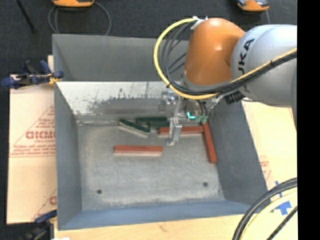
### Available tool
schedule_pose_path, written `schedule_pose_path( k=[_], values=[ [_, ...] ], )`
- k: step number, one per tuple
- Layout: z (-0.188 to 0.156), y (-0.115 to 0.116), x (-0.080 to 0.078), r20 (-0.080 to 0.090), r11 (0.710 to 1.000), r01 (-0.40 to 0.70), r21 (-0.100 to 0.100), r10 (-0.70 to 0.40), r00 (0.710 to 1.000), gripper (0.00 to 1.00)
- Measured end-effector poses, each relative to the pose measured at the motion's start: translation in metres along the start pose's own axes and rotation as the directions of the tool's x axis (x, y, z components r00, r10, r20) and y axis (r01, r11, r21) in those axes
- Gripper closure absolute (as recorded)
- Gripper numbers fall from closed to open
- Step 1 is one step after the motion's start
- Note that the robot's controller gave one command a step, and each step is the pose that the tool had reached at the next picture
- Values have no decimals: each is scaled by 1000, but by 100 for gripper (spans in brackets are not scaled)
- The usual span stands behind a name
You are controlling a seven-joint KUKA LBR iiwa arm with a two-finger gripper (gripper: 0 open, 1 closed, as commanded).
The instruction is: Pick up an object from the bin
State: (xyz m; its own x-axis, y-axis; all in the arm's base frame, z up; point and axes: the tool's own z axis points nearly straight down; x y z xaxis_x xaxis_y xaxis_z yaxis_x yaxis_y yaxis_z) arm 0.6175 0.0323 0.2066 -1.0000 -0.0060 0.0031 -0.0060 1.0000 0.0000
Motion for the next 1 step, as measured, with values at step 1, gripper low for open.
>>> schedule_pose_path(
  k=[1],
  values=[
    [136, 50, 5, 13, 985, 170, 0, -170, 985, 0]
  ],
)
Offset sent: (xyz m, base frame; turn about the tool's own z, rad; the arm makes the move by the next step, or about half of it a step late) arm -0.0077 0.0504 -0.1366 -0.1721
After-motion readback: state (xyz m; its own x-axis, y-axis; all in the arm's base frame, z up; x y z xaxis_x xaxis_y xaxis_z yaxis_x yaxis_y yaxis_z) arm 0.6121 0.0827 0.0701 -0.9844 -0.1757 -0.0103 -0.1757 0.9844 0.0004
